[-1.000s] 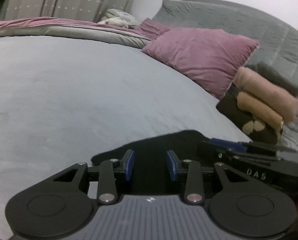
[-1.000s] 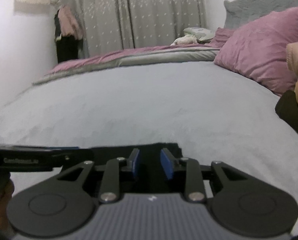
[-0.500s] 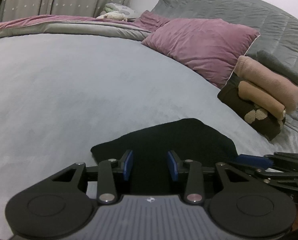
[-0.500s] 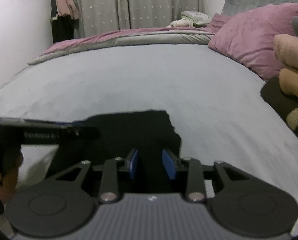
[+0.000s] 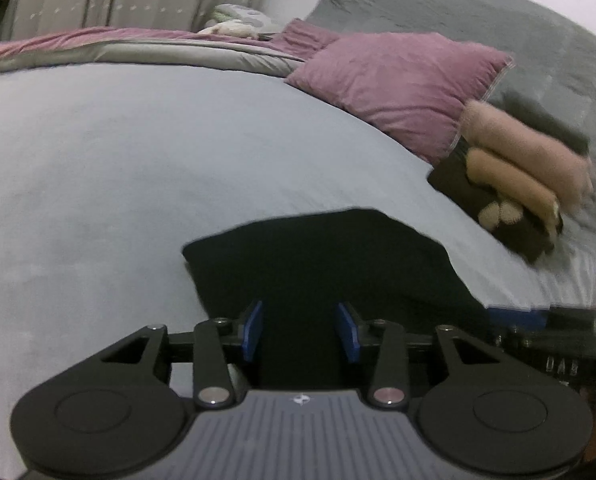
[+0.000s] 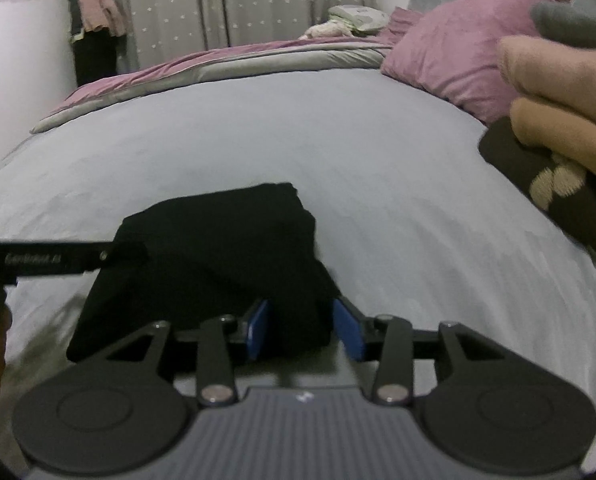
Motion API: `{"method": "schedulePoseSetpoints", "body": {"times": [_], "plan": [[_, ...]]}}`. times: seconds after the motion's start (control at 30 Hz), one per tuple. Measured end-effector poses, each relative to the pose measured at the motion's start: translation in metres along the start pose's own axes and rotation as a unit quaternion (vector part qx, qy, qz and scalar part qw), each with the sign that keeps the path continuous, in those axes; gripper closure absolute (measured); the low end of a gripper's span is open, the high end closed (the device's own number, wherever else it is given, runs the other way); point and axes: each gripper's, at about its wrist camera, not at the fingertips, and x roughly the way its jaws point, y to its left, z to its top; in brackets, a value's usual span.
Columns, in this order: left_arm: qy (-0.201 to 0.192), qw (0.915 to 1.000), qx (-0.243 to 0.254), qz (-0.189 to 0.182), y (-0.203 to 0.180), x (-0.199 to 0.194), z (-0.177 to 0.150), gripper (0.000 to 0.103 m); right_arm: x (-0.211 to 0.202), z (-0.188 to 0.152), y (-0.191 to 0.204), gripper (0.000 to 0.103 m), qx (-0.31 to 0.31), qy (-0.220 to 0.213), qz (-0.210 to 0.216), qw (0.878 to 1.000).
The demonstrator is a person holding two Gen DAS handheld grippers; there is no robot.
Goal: Fold clothes
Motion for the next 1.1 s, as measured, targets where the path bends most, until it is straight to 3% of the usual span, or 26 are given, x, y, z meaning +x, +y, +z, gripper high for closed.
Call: {"method": "schedulePoseSetpoints", "body": {"times": [0.33, 0.37, 0.43, 0.57, 0.63, 0.83, 1.1], "plan": [[0.057, 0.9883, 0.14, 0.017, -0.035, -0.016, -0.016, 0.047, -0.008, 0.0, -0.012, 0.045, 0.012, 0.01, -0.018, 1.0], [0.067, 0.9866, 0.148, 0.013, -0.036, -0.018, -0.016, 0.044, -0.01, 0.001, -0.014, 0.044, 0.015, 0.011, -0.018, 1.0], [0.089, 0.9828, 0.162, 0.002, -0.039, -0.02, -0.016, 0.038, -0.014, 0.003, -0.017, 0.03, 0.024, 0.014, -0.014, 1.0], [0.144, 0.974, 0.172, -0.035, -0.034, -0.027, -0.016, 0.033, -0.02, 0.009, -0.025, 0.024, 0.046, 0.02, 0.003, 0.999], [0.151, 0.9743, 0.159, -0.05, -0.027, -0.032, -0.012, 0.033, -0.02, 0.013, -0.029, 0.022, 0.059, 0.025, 0.018, 0.998], [0.158, 0.9844, 0.017, -0.074, 0.015, -0.03, 0.003, 0.031, -0.011, 0.023, -0.048, 0.022, 0.112, 0.049, 0.078, 0.989], [0.151, 0.9744, -0.135, -0.098, 0.057, -0.015, 0.006, 0.032, 0.024, 0.025, -0.079, 0.028, 0.204, 0.095, 0.134, 0.965]]}}
